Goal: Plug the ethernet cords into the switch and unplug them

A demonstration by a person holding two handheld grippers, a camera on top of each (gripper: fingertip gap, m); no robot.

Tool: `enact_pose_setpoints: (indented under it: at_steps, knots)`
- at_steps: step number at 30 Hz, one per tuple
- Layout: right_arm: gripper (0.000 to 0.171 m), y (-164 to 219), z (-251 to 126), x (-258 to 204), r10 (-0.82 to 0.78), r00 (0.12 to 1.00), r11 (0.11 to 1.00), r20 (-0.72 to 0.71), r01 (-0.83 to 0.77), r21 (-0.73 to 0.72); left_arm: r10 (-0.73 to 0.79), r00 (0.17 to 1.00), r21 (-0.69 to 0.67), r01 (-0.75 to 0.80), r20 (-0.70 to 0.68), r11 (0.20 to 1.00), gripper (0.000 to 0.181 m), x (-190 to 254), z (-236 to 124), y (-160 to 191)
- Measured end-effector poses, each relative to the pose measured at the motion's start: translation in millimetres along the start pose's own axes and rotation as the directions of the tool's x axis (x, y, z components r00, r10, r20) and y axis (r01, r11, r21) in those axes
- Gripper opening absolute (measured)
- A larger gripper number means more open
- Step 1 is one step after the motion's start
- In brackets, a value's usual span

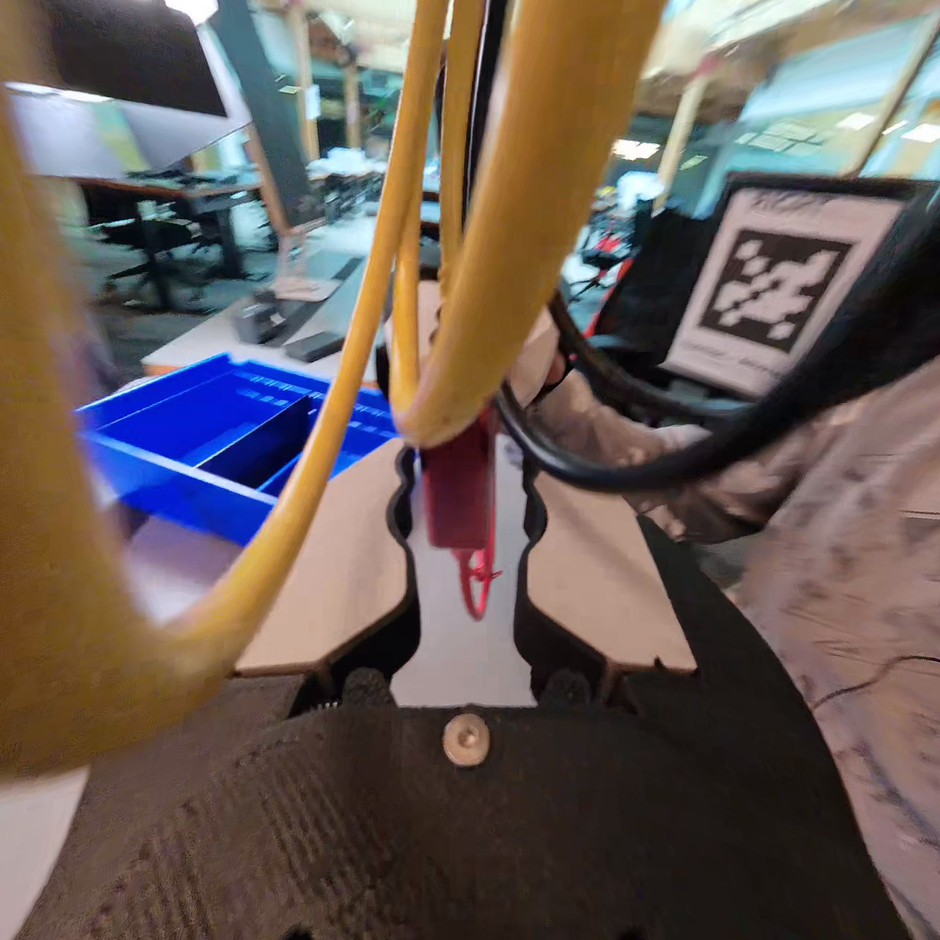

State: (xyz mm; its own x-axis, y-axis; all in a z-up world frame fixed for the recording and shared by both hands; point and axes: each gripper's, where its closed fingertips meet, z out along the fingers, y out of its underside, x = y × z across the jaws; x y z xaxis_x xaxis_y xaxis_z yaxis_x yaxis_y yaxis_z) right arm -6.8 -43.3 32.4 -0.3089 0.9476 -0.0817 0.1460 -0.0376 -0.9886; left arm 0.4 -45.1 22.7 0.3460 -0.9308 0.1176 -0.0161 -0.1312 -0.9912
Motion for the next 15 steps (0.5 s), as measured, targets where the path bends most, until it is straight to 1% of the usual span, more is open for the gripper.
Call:
enact_pose_setpoints:
  at_steps: [1,3,5,7,9,12,15]
  knots:
    - [0.026,1.7,0.9,-0.7,-0.009,1.0,1.0,-0.005,0.008,-0.015,-0.02,1.0,0.011,0.02,-0.012,1.0,0.038,0.1,1.3,-0.6]
    - [0.026,3.4,1.5,2.0,-0.005,1.0,1.0,-0.028,0.004,-0.029,-0.015,1.0,0.018,0.015,0.021,1.0,0.028,-6.8,2.1,1.1]
    - [0.026,4.4,3.2,1.6,0.006,1.0,1.0,-0.015,-0.007,-0.024,-0.009,1.0,0.026,0.008,0.011,1.0,0.028,-6.6,3.9,3.3]
    - [0.026,5.7,5.0,2.8,0.015,1.0,1.0,-0.01,-0.015,-0.021,-0.017,1.0,0.021,0.017,0.02,1.0,0.033,-10.0,5.8,6.0]
    - [0.026,2.8,4.2,2.1,0.005,1.0,1.0,0.008,-0.005,0.009,-0.04,0.999,0.047,0.039,0.022,0.998,0.042,-13.6,4.6,3.9]
    - [0.026,-2.4,2.2,-7.8,-0.074,0.995,0.995,0.062,0.07,0.064,-0.11,0.99,0.084,0.117,-0.09,0.99,0.049,-2.8,7.9,1.8]
    - [0.026,-8.0,-1.9,-21.3,-0.162,0.98,0.981,0.114,0.147,0.127,-0.216,0.936,0.11,0.255,-0.28,0.961,0.059,15.2,15.7,-0.2]
